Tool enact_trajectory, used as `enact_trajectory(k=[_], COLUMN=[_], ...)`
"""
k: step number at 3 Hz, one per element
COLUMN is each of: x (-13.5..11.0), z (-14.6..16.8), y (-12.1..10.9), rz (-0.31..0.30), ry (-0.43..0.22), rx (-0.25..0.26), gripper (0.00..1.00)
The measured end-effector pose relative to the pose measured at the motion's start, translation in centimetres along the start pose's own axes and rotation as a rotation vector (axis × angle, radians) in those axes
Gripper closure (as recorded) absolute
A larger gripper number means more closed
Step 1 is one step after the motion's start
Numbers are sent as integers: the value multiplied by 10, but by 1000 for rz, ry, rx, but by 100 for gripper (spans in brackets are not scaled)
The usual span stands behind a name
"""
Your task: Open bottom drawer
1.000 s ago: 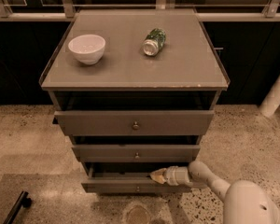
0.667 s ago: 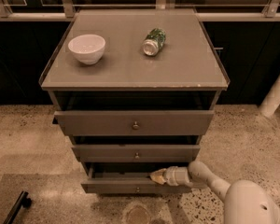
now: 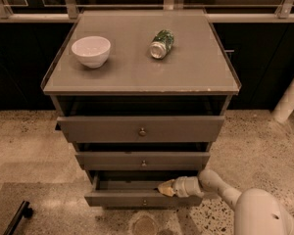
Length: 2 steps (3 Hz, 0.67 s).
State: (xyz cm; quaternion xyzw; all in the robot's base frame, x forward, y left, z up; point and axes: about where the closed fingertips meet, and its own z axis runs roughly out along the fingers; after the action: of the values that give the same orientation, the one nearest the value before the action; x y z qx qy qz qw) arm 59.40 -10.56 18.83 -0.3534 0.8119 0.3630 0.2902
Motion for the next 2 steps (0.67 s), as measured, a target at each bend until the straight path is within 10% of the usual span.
enact_trajectory(k=[2], x=[13], z=[-39], y=[31], rz=[16], ry=[41], rx=[-25], gripper=[100])
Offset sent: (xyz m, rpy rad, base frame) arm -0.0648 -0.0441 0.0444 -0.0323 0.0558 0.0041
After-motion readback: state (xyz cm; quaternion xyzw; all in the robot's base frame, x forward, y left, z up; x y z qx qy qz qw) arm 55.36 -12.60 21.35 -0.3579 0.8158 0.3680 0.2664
